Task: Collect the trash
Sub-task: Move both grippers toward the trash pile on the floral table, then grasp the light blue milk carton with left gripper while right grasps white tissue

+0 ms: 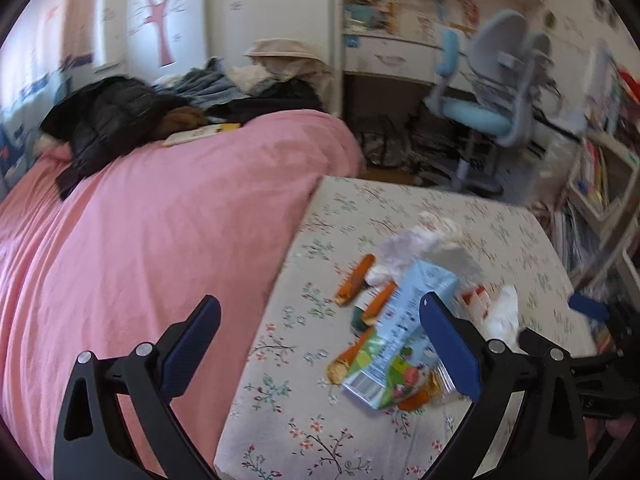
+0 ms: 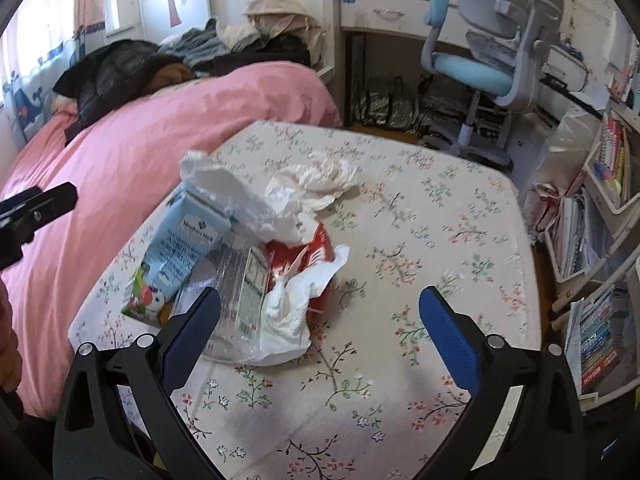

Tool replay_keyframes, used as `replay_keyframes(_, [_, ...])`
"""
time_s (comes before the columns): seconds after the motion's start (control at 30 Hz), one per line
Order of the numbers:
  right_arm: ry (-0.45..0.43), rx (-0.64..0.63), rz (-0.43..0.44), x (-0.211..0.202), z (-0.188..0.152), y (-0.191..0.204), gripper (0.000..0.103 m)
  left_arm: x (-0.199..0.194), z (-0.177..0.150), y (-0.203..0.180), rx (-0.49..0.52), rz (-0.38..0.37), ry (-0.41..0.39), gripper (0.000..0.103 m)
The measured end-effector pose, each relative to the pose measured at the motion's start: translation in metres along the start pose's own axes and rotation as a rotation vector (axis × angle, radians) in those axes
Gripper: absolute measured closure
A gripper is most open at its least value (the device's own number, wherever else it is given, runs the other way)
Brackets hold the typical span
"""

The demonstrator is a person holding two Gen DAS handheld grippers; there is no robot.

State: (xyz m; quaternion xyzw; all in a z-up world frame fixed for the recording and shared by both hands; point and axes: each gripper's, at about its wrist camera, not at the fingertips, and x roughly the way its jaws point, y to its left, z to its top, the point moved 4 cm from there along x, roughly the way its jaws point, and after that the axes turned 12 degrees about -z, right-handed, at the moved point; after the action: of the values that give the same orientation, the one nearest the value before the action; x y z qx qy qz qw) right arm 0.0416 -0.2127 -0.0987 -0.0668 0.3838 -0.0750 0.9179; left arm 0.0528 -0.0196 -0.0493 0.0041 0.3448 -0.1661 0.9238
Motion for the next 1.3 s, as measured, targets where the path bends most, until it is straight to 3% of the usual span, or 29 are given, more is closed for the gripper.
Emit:
replay_keyframes(0.1, [0.043,0.030,0.000,0.009,-0.002,-0.007,0.007,0.013,-0.003,-0.015,0.068,-0.023,0.042,0.008])
replay_keyframes(0.27, [0.114,0.145,0.089,0.026,-0.006,-0.023,0.010,0.040,-0.009,-0.032,0.176,-0.058,0.110,0.008])
replay_keyframes(0.47, [0.196,0.238,0.233,0.049,-0.011,-0.015,0.031,0.061,-0.011,-0.030,0.200,-0.115,0.162,0.008])
replay_keyframes(0.57, [0.253,0.262,0.298,0.058,-0.014,-0.005,0.046,0.067,-0.011,-0.032,0.208,-0.123,0.181,0.010])
replay_keyframes(0.63, [0.268,0.265,0.316,0.064,-0.015,-0.003,0.068,0.072,-0.011,-0.033,0.195,-0.148,0.205,0.029])
replay_keyframes(0.67, [0.264,0.266,0.324,0.064,-0.013,-0.004,0.073,0.076,-0.011,-0.032,0.181,-0.171,0.231,0.049])
replay_keyframes(0.7, [0.250,0.265,0.327,0.062,-0.011,-0.007,0.081,0.078,-0.011,-0.032,0.166,-0.179,0.245,0.062])
replay_keyframes(0.83, [0.184,0.272,0.337,0.049,0.001,-0.025,0.100,0.069,-0.002,-0.029,0.126,-0.219,0.222,0.093])
replay_keyframes(0.97, [0.159,0.277,0.338,0.040,0.005,-0.038,0.100,0.060,0.005,-0.028,0.109,-0.254,0.193,0.097])
replay_keyframes(1.07, [0.206,0.273,0.364,0.041,-0.001,-0.041,0.099,0.067,-0.002,-0.032,0.103,-0.299,0.243,0.097])
replay_keyframes(1.1, [0.226,0.284,0.363,0.043,-0.005,-0.042,0.094,0.072,-0.009,-0.034,0.115,-0.275,0.273,0.097])
replay_keyframes(1.2, [0.297,0.302,0.355,0.052,-0.014,-0.041,0.050,0.079,-0.014,-0.038,0.143,-0.265,0.312,0.096])
replay_keyframes(1.27, [0.297,0.268,0.351,0.052,-0.016,-0.033,0.049,0.082,-0.018,-0.040,0.147,-0.255,0.331,0.091])
replay_keyframes(1.3, [0.297,0.242,0.352,0.051,-0.018,-0.028,0.049,0.083,-0.020,-0.040,0.146,-0.245,0.337,0.084])
